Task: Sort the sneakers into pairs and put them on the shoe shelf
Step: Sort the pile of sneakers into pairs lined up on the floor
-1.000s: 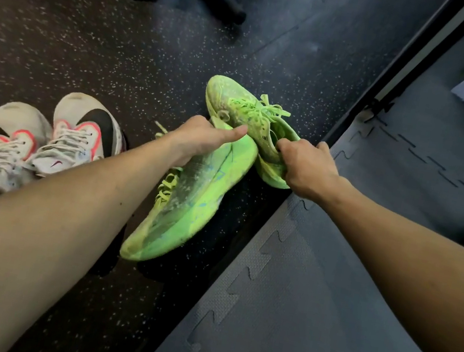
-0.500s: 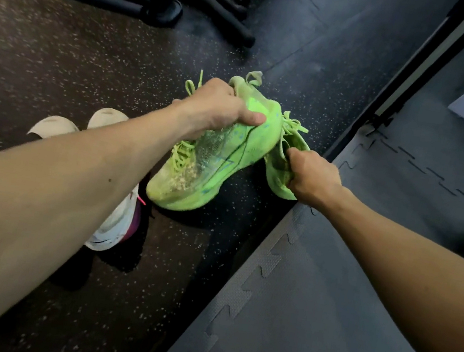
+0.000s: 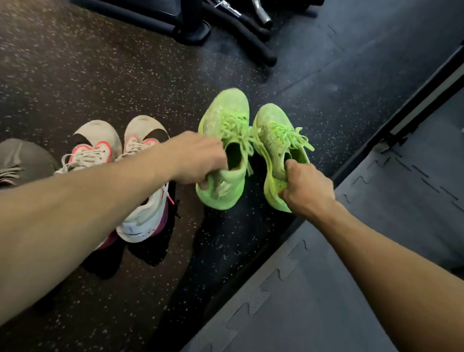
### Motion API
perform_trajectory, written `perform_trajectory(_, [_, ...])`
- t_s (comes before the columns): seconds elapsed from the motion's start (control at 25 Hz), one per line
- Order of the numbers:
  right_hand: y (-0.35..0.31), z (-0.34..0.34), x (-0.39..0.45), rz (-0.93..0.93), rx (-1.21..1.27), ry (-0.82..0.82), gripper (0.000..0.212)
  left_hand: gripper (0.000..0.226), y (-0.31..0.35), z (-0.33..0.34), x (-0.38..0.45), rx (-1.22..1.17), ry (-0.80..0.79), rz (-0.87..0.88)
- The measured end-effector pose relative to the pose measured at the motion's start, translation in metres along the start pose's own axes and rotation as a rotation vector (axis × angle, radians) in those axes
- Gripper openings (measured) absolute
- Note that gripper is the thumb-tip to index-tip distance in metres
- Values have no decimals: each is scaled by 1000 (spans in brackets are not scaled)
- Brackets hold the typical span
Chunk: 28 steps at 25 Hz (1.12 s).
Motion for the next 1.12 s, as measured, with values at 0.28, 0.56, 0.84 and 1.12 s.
perform_trajectory(0.28, [-61, 17, -6, -83, 34, -21, 14, 24, -1, 57, -38, 65, -83, -54])
perform_trajectory(0.56, [-103, 35, -8, -137, 34, 2, 12, 10, 4, 72, -54, -154, -39, -109])
perform_trajectory(0.84, [-104, 35, -8, -182, -91, -34, 14, 29, 16, 78, -57, -234, -46, -227])
perform_trajectory(1.12, [-73, 31, -11, -108, 68, -138, 43, 39, 24, 71, -61, -334, -28, -308])
Point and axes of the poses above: each hand's wrist, its own x-axis towards the middle knuckle, its own z-axis out of the palm, y = z × x, the point moved 1 cm from there along x, towards the middle knuckle, and after that the axes turned 15 degrees about -z, right-handed, at the moved point
